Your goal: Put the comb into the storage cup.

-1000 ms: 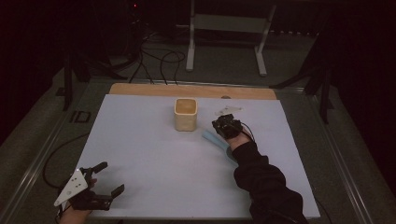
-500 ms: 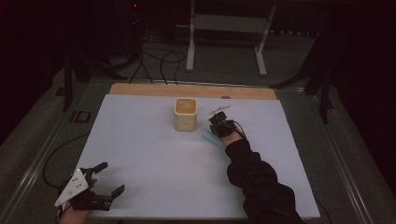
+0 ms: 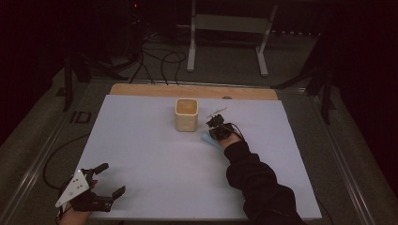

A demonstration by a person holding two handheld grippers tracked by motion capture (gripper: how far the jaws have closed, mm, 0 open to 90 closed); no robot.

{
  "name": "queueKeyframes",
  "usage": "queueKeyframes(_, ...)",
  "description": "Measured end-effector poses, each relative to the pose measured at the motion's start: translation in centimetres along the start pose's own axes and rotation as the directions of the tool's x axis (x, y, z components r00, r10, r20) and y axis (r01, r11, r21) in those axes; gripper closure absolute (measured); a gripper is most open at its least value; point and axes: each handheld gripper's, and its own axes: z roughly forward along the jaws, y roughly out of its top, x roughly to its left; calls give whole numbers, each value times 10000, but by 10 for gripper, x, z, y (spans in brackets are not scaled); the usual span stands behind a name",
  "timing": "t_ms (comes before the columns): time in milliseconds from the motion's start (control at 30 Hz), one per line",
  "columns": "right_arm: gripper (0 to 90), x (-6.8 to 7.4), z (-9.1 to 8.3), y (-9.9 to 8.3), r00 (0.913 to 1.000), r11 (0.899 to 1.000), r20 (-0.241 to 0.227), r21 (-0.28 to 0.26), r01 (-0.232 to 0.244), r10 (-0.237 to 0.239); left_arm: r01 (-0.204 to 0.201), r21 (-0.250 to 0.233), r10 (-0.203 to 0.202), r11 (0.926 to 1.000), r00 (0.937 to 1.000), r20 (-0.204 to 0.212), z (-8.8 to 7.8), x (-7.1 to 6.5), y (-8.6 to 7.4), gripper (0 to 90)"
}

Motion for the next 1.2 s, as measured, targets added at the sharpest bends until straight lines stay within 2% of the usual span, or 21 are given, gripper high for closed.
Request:
queueKeyframes(200,900,11,-4,-5,9990,9996,-321,-38,294,-295,8,-26,-8,10000,10000,-8,0,0,0,0)
queueKeyframes(433,900,30,-9,-11,9940,9965,-708,-12,836,-835,-12,29,12,10000,10000,20,0,0,0,0)
queueKeyframes(667,900,42,-14,-19,9889,9942,-1035,-49,1070,-1070,-38,54,38,10000,10000,9,0,0,0,0)
queueKeyframes(767,900,48,-18,-27,9811,9923,-1492,-236,1213,-1235,-57,72,56,10000,10000,46,0,-1,0,0)
queueKeyframes(1067,900,54,-32,-51,9762,9913,-1727,-261,1290,-1315,-93,170,92,9998,10000,30,0,-1,0,0)
queueKeyframes(1200,900,60,-39,-64,9715,9890,-1856,-278,1451,-1477,-98,188,97,9998,9999,39,0,-1,0,0)
